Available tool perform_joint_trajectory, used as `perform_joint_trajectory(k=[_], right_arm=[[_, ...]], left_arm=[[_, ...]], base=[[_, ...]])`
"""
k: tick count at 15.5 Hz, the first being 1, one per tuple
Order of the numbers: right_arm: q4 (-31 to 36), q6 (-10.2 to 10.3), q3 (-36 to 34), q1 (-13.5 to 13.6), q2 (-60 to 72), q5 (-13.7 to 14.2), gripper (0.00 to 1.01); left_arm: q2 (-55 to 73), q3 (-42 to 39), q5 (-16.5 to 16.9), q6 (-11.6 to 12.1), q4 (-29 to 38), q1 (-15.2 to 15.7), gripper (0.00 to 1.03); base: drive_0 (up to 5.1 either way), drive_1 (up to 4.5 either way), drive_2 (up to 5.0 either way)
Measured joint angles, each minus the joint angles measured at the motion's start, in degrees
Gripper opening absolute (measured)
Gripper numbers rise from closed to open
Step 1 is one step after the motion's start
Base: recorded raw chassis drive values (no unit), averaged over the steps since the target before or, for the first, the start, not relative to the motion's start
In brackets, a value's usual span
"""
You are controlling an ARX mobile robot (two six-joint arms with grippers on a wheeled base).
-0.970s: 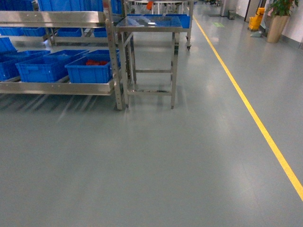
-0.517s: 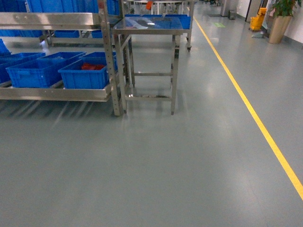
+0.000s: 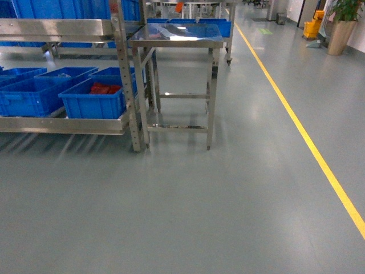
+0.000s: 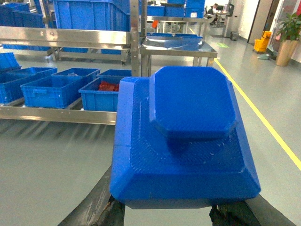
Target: Sort blue parts and orange caps into right shelf containers
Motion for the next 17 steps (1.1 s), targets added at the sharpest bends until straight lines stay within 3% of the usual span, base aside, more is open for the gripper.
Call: perform_joint_trajectory(k=[17], right_arm=[[-0.09,-0.02,0.00,0.00,0.00,0.00,0.44]], left_arm=[[0.00,0.00,0.04,0.00,0.04,0.00,0.41]], base=[[0.0,4.27,-4.3]])
